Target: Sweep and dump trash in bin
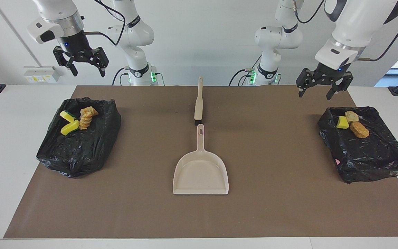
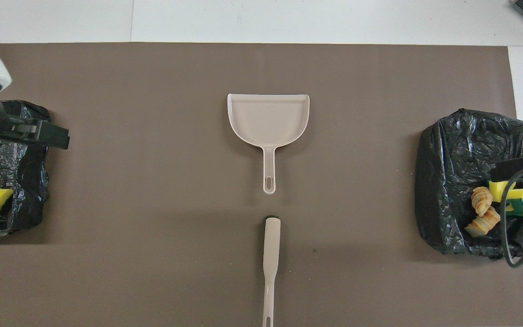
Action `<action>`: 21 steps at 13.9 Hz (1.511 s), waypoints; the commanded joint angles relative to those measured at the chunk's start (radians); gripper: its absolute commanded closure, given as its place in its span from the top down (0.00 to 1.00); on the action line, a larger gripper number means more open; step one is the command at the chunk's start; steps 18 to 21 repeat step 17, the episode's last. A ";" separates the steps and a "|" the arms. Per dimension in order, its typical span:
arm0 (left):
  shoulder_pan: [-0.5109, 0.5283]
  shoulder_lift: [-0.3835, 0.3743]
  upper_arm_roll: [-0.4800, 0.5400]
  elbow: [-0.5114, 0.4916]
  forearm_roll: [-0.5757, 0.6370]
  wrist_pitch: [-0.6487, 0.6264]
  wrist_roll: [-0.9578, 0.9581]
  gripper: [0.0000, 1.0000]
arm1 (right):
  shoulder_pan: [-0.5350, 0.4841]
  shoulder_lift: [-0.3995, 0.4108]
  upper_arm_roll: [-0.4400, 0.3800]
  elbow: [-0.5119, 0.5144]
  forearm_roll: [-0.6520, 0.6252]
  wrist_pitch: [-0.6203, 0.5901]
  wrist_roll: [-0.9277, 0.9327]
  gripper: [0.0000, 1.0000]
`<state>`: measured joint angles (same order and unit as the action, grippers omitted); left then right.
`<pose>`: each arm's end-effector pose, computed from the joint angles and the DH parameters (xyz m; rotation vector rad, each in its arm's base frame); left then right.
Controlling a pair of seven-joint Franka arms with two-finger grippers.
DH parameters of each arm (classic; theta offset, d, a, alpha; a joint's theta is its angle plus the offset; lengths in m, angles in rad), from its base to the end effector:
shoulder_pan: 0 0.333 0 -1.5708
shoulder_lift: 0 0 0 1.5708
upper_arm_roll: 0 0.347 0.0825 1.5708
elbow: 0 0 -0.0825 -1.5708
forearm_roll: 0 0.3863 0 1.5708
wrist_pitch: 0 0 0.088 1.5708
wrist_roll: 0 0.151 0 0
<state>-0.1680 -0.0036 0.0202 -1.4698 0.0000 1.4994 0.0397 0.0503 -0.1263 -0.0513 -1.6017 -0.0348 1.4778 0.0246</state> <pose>0.5438 -0.0809 0.6547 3.1255 -0.2939 0.0520 0.5032 -0.0079 0.6557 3.1131 -0.0443 0.0040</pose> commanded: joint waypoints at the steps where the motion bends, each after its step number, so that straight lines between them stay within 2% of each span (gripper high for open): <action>1: 0.059 -0.097 -0.011 -0.052 -0.001 -0.085 0.046 1.00 | -0.003 -0.004 -0.001 -0.003 0.006 -0.011 -0.018 1.00; 5: 0.071 -0.073 -0.009 -0.020 -0.011 -0.100 0.080 1.00 | -0.003 -0.004 -0.001 -0.003 0.006 -0.011 -0.018 1.00; 10: 0.096 -0.009 -0.009 0.089 -0.005 -0.178 0.081 1.00 | -0.003 -0.004 -0.001 -0.003 0.006 -0.011 -0.018 1.00; 21: 0.094 -0.021 -0.011 0.078 -0.011 -0.148 0.078 1.00 | -0.003 -0.004 -0.001 -0.003 0.006 -0.011 -0.018 1.00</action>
